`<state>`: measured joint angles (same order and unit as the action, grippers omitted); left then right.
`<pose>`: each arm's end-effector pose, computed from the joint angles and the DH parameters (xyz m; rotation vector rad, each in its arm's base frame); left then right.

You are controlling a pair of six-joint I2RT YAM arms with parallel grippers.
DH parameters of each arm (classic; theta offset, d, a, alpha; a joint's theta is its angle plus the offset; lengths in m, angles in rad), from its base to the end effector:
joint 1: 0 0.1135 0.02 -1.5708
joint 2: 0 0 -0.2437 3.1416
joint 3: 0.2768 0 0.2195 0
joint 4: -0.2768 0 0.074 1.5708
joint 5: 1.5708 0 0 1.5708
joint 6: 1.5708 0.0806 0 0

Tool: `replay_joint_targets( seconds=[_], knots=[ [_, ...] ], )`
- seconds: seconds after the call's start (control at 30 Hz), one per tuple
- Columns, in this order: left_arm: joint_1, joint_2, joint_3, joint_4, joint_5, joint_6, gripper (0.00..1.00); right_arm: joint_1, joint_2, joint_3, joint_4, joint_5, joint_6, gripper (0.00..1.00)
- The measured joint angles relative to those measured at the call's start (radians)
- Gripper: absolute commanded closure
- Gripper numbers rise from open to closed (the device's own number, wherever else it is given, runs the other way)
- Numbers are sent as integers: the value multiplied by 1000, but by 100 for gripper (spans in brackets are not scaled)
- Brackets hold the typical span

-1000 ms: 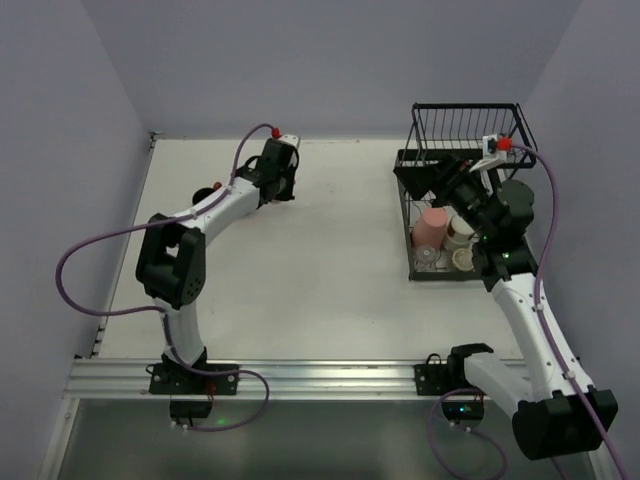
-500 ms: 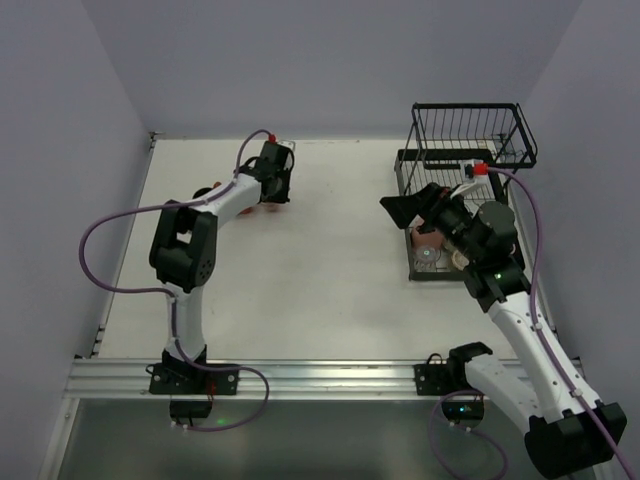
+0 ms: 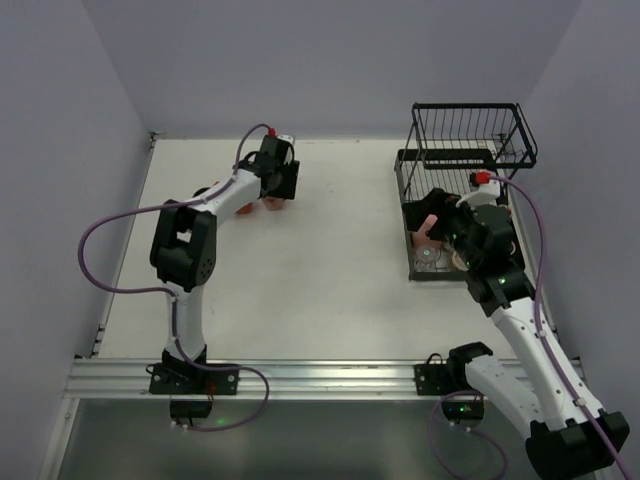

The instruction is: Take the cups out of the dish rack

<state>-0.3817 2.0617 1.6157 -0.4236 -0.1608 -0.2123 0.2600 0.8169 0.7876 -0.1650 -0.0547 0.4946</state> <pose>0.4227 -0.1558 0.1741 0.1340 2.4229 -0.0727 0.2091 0.0602 0.3151 0.1707 1.7952 0.5921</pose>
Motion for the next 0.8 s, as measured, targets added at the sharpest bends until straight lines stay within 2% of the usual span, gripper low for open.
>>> replay_joint_targets(
  seconds=[0.17, 0.27, 0.33, 0.43, 0.5, 0.63, 0.8],
  knots=[
    [0, -17, 2, -16, 19, -3, 21, 0, 5, 9, -57, 131, -47, 11],
    [0, -71, 2, -23, 53, -8, 15, -6, 56, 22, -79, 198, -69, 7],
    [0, -133, 2, -19, 78, -13, 11, -12, 107, 34, -92, 229, -79, 3],
    [-5, -259, -12, 6, 127, -21, 2, -24, 169, 46, -115, 273, -95, 1],
    [-8, -358, -48, 43, 164, -36, 0, -27, 196, 55, -127, 289, -99, 1],
    [-26, -605, -191, 142, 269, -67, 0, -31, 252, 86, -137, 326, -107, 2],
    [-58, -857, -451, 270, 411, -113, 0, -31, 309, 111, -142, 354, -114, 6]
  ],
)
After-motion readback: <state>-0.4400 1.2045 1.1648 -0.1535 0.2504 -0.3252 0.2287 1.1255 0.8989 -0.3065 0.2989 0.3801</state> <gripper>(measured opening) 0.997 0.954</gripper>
